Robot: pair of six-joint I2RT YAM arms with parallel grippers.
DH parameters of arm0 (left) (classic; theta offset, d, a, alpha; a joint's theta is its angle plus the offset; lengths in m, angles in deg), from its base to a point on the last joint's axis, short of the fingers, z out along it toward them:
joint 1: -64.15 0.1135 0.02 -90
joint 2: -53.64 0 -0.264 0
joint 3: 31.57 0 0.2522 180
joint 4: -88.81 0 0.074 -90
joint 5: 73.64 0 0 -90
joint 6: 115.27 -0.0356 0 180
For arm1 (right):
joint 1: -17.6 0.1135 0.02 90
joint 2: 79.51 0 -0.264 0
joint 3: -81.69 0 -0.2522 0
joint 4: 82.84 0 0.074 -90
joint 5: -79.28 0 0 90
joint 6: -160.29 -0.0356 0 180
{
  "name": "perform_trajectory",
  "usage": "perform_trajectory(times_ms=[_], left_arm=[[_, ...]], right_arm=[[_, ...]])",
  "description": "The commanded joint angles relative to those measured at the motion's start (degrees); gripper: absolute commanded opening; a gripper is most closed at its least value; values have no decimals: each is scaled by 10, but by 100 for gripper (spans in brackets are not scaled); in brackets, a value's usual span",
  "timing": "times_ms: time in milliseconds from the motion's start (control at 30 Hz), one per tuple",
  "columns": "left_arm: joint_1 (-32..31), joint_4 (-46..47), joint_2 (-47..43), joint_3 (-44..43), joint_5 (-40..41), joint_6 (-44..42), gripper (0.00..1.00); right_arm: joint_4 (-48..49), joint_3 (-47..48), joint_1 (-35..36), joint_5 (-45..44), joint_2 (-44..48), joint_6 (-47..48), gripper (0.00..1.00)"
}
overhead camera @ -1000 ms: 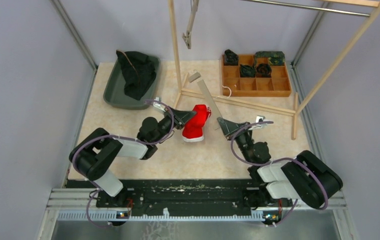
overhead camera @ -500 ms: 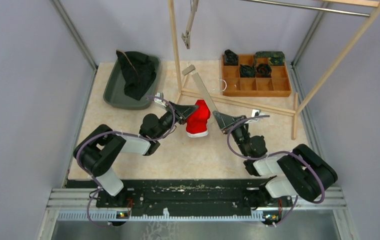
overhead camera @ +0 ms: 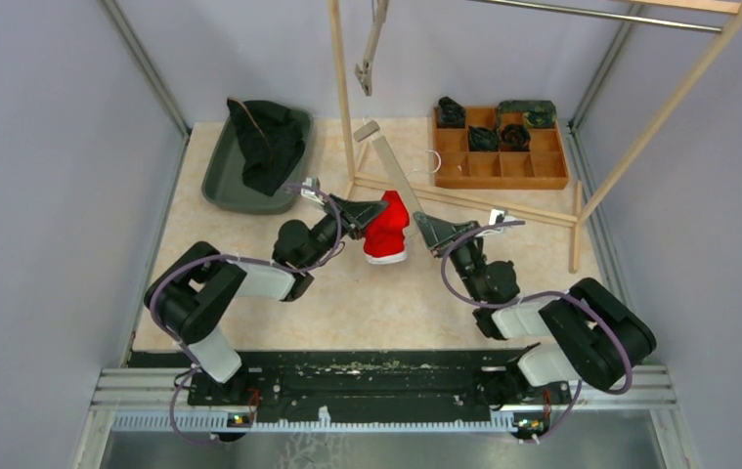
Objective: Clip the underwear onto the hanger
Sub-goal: Clamp the underwear onto the hanger.
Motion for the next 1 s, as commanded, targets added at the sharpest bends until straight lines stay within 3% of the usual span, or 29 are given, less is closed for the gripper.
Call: perform_trajectory(times_ms=[0, 333, 967], left_arm=[[3, 57, 15, -14, -11, 19, 0], [6, 62, 34, -16, -31, 27, 0], [42, 18, 78, -10, -189, 31, 0]], right_arm=[[126, 35, -1, 10, -6, 0, 0], [127, 57, -1, 19, -19, 6, 0], [127, 62, -8, 42, -32, 16, 0]])
